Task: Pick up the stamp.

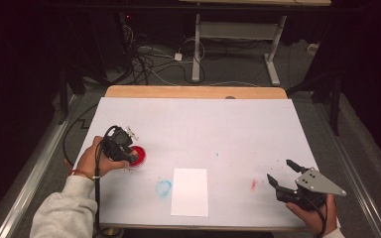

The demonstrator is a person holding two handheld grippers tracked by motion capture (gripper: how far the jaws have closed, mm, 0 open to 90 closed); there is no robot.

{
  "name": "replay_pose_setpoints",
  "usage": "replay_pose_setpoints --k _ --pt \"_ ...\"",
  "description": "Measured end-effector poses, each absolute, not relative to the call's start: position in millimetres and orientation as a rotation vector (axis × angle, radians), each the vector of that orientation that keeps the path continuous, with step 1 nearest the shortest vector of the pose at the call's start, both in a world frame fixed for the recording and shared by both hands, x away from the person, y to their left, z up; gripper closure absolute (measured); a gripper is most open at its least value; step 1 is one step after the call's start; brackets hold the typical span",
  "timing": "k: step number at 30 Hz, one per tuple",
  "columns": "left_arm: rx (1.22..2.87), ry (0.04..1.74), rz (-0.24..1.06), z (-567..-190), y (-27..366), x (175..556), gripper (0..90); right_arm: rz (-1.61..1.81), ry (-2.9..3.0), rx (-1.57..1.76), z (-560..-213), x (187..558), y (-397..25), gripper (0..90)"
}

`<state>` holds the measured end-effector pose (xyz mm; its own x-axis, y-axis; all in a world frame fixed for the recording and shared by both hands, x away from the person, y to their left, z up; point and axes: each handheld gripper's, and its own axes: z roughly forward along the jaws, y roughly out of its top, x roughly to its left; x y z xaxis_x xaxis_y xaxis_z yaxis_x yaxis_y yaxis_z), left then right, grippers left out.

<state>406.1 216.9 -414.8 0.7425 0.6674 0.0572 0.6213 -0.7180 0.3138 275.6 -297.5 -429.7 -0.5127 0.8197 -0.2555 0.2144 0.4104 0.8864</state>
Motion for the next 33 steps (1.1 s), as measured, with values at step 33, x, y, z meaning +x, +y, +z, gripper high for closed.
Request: replay_pose_setpoints --k 33 --pt "2.669 1.032 0.235 -429 219 414 73.7 1.099 1.962 0.874 -430 277 -296 28.5"
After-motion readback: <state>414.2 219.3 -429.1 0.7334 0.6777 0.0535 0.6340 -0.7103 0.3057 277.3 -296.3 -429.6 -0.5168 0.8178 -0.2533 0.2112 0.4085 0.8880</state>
